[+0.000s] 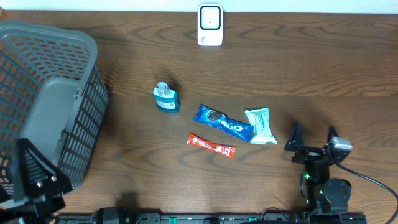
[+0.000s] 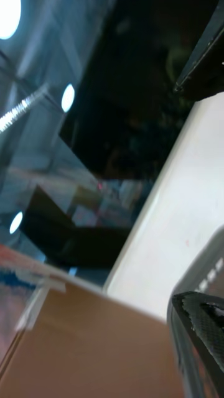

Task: Scan the item barcode
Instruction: 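Retract the left arm and raise the right arm toward the items, then reach the right gripper to the teal bottle and grasp its body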

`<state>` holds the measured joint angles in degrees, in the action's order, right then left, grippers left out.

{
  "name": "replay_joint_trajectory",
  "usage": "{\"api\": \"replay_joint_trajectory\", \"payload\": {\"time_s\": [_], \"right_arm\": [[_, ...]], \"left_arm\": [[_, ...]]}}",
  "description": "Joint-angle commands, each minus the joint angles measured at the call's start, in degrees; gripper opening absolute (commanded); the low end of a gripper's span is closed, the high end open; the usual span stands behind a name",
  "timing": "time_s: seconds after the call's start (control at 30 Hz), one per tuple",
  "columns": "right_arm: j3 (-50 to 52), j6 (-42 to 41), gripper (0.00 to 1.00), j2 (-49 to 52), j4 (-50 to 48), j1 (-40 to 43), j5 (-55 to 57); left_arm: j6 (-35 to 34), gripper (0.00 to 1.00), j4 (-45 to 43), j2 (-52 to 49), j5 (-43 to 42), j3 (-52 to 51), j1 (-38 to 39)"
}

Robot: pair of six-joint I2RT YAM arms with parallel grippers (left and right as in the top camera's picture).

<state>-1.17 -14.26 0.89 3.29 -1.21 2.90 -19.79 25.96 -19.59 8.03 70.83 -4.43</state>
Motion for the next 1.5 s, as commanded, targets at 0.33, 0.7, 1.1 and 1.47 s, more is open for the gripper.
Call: {"api": "replay_joint_trajectory", "payload": {"time_s": [0.33, 0.7, 1.1, 1.47], "right_arm": [[-24.3, 6.29, 0.99, 21.09, 16.94, -0.76, -9.18], [-69.61, 8.66, 0.99, 65.72, 50.01, -8.13, -13.84], [-89.94, 15.26, 0.99, 87.03, 55.78, -17.81, -20.24], [-90.07, 23.23, 0.99, 90.09, 45.44, -27.67, -26.8]], "left_arm": [[-2.34, 0.98, 1.51, 7.26, -10.38, -0.94, -0.28], [-2.36, 0.98, -1.53, 17.53, -10.16, -11.69, -0.28], [-2.56, 0.98, -8.59, 19.37, -8.96, -16.83, -0.33], [-2.56, 0.98, 2.21, 18.45, 0.09, -18.12, -0.33]]}}
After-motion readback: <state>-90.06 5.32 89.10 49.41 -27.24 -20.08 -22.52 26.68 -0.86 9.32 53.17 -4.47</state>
